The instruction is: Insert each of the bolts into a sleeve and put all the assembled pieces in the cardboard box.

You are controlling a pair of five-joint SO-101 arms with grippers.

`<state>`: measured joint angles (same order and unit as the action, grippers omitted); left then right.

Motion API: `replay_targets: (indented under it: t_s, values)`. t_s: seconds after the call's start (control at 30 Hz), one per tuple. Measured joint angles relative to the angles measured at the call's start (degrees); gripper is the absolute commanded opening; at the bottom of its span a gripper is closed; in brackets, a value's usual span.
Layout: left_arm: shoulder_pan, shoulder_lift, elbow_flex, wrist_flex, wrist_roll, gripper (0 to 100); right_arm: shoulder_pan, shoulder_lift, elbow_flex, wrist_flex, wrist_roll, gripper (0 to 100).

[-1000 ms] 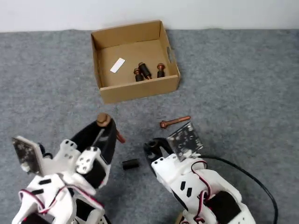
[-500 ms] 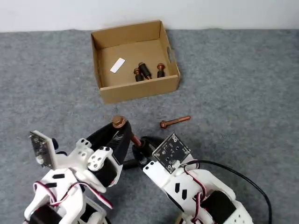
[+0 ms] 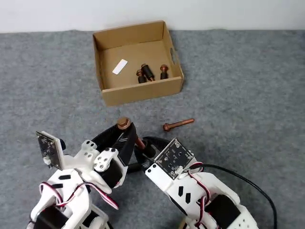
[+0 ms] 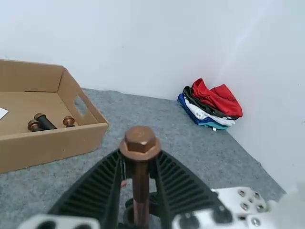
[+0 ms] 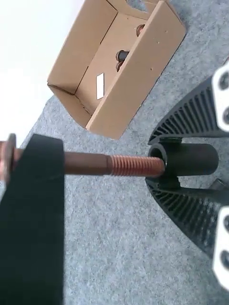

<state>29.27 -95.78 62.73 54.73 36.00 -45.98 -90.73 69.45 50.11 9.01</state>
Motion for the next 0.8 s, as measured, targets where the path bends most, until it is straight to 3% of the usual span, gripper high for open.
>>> replay_targets:
  t_s: [0.47,0.8]
  values:
    - [-1.32,0.35,0.97,-1.14,0.09,0,-0.09,0.0,-0.09,-0.09,0.0,0.9]
    - [3.08,-0.18,2.37,1.67,-0.18,0,0.0,0.0,0.0,-0.09,0.0,0.9]
